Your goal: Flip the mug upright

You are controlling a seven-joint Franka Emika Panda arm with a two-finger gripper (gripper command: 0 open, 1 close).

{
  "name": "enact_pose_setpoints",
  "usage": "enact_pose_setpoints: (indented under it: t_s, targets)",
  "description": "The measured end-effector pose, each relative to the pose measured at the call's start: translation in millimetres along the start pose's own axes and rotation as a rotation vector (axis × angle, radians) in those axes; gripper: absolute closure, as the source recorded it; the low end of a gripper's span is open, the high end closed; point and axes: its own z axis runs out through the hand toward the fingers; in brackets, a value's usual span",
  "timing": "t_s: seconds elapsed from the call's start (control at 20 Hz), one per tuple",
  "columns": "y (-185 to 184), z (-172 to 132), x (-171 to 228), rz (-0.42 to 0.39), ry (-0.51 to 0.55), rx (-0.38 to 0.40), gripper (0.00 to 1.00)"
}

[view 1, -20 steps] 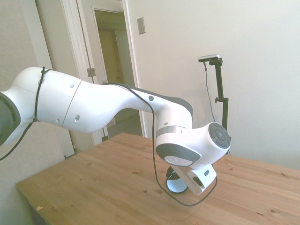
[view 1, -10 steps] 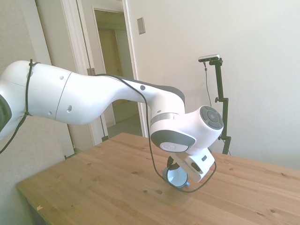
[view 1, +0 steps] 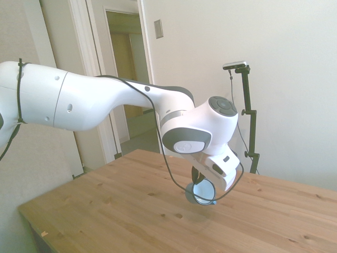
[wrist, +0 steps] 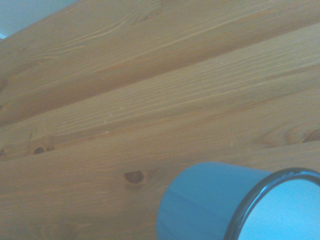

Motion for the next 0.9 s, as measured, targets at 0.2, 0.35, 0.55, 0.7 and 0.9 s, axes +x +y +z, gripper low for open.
enact_pose_setpoints:
  t_s: [0.2, 0.35, 0.55, 0.7, 0.9]
  targets:
    - [3.4, -11.2, -7.3, 0.004, 0.129, -0.145, 1.0]
    - [-13.4, -37.7, -23.8, -0.01, 0.249, -0.214, 1.0]
    - [-39.6, -43.0, -51.4, -0.026, 0.378, -0.31, 1.0]
    - [-47.3, -25.2, -57.5, -0.027, 0.432, -0.409, 1.0]
    - [-47.3, 1.8, -53.9, -0.036, 0.475, -0.521, 1.0]
